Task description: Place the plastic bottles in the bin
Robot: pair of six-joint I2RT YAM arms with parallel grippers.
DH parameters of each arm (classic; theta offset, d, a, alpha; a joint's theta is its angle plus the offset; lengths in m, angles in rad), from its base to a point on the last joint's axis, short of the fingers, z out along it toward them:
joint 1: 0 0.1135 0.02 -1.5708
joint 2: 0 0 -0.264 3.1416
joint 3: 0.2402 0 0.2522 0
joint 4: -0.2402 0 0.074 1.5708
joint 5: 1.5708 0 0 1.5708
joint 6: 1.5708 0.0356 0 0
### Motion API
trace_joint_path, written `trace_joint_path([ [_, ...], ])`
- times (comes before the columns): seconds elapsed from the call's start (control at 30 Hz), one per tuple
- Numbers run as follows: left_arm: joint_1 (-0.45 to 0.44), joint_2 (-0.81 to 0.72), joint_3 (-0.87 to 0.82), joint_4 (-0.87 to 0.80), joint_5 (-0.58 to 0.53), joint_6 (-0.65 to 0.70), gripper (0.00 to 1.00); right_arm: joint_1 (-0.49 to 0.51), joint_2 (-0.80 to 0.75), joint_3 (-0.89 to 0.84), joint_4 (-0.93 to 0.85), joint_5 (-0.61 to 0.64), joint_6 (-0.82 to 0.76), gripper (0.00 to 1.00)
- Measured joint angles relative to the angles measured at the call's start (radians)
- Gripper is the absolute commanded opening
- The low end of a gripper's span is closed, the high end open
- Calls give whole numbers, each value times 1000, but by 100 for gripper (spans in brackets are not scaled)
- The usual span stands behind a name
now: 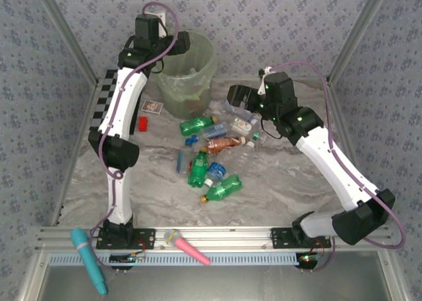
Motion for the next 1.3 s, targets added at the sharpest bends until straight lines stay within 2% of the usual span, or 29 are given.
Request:
trace_joint_path([
  [0.1, -15, -73, -86, -34, 0, -8, 98, 1, -11, -14, 0, 1, 0, 99],
  [0.37, -34, -379, -620, -10, 47, -76, 90, 11, -32, -50, -2, 4, 0, 99],
  [0.53, -47, -528, -931, 27, 63, -140, 89, 16, -41, -74, -5, 5, 0, 99],
  [0.73, -109, -675, -1250, 79, 67, -212, 89, 19, -44, -83, -15, 5, 0, 100],
  [0.97, -241, -751, -1421, 118, 45, -220, 86, 19, -52, -96, -47, 5, 0, 99],
  [1.3, -515, -748, -1439, 114, -6, -100, 84, -81, -172, -190, -205, 36, 19, 99],
])
